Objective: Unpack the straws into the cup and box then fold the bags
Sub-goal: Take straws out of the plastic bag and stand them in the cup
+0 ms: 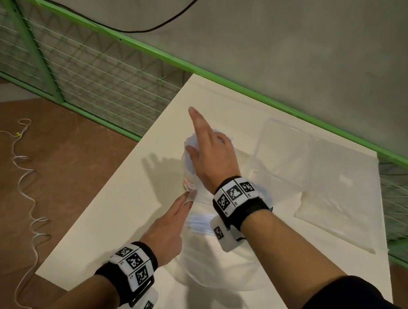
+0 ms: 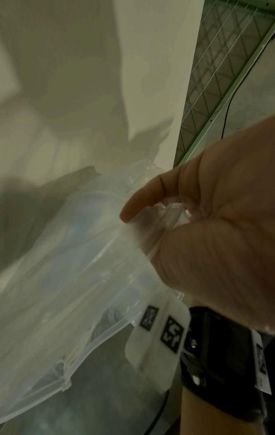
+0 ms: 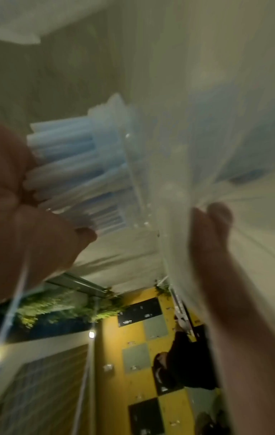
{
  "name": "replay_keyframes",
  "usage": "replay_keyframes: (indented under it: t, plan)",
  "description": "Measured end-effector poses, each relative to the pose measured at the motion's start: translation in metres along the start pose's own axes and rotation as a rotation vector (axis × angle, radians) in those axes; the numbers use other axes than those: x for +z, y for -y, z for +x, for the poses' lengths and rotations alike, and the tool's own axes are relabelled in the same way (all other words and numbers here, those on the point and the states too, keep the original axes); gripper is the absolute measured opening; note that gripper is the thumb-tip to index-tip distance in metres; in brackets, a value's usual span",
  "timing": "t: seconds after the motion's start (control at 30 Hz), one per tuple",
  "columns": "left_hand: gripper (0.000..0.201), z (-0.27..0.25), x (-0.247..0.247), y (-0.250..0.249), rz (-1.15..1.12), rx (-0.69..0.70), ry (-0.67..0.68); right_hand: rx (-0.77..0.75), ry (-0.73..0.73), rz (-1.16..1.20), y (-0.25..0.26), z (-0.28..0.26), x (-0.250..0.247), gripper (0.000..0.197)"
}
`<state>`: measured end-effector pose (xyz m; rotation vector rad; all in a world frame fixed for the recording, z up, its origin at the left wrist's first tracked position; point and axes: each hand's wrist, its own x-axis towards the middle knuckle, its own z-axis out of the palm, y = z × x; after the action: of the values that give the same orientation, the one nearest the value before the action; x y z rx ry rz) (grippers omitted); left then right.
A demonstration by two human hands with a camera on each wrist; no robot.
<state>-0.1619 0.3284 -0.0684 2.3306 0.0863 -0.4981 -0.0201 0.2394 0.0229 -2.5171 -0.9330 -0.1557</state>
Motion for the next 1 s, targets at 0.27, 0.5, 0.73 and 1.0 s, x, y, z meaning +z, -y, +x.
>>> replay_keyframes:
  t: [0.27,0.5,0.73,1.0]
  plan:
    - [0.095,-0.001,-0.004,-0.006,-0.016,0.012,-0.034,-0.074,0.134,-0.457,-0.004,-0.005,0.005,0.072]
    - [0.105,-0.001,-0.002,-0.002,-0.038,0.044,-0.014,0.139,0.243,-0.394,-0.015,0.015,0.001,0.076]
    - [0.106,0.001,-0.002,0.001,-0.03,0.036,-0.011,-0.018,0.207,-0.365,-0.013,0.018,0.001,0.037]
    - [0.105,0.003,-0.001,-0.002,0.002,0.032,0.006,-0.084,0.31,-0.419,-0.02,0.012,-0.011,0.048]
